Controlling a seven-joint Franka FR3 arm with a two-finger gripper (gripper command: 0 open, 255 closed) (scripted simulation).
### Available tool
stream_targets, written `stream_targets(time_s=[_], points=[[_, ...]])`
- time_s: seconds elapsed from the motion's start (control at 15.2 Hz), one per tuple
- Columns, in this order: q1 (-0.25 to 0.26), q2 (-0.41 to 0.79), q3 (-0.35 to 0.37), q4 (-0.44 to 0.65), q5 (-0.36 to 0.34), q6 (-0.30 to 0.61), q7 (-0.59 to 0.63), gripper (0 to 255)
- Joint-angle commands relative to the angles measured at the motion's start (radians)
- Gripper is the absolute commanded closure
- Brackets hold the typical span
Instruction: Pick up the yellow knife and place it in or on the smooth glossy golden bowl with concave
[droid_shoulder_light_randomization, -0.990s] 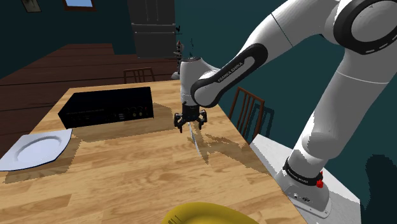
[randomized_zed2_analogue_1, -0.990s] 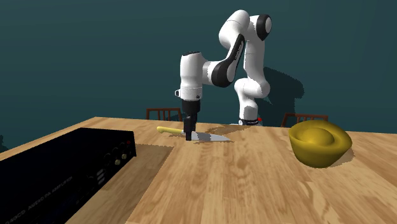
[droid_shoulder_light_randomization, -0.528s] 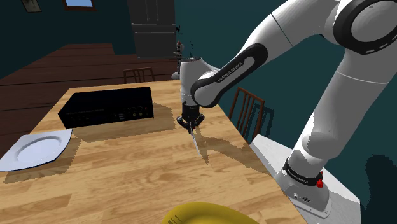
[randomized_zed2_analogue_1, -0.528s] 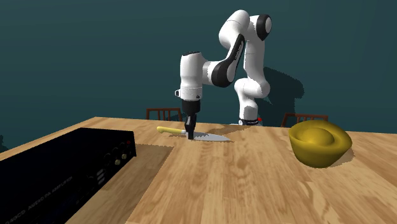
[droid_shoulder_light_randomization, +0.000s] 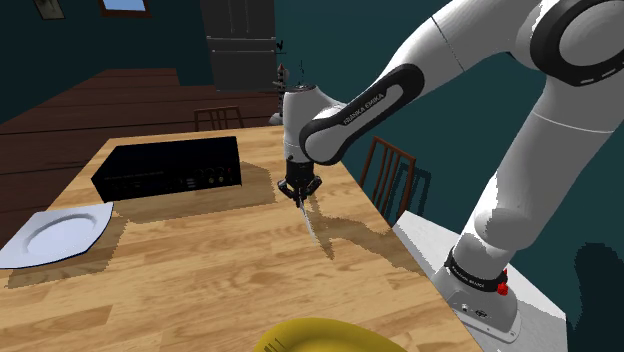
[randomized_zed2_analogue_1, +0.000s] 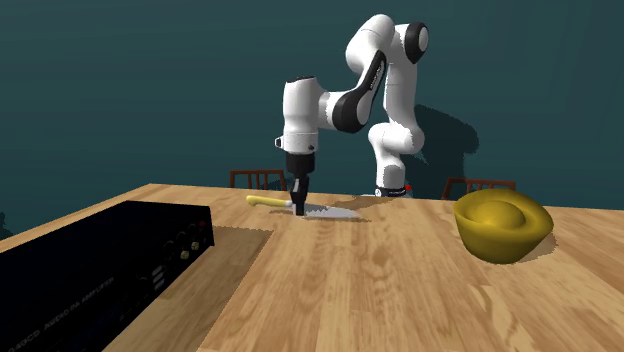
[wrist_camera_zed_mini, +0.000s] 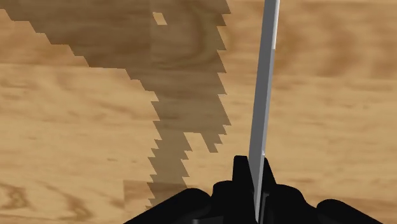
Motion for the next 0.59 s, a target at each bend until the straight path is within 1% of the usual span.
stream_targets(time_s=[0.0, 0.53], points=[[0.0, -0.018, -0.001, 0.011, 0.009, -0.027, -0.007, 255], [0.002, -0.084, -0.007, 0.06, 0.039, -0.139, -0.031, 255]])
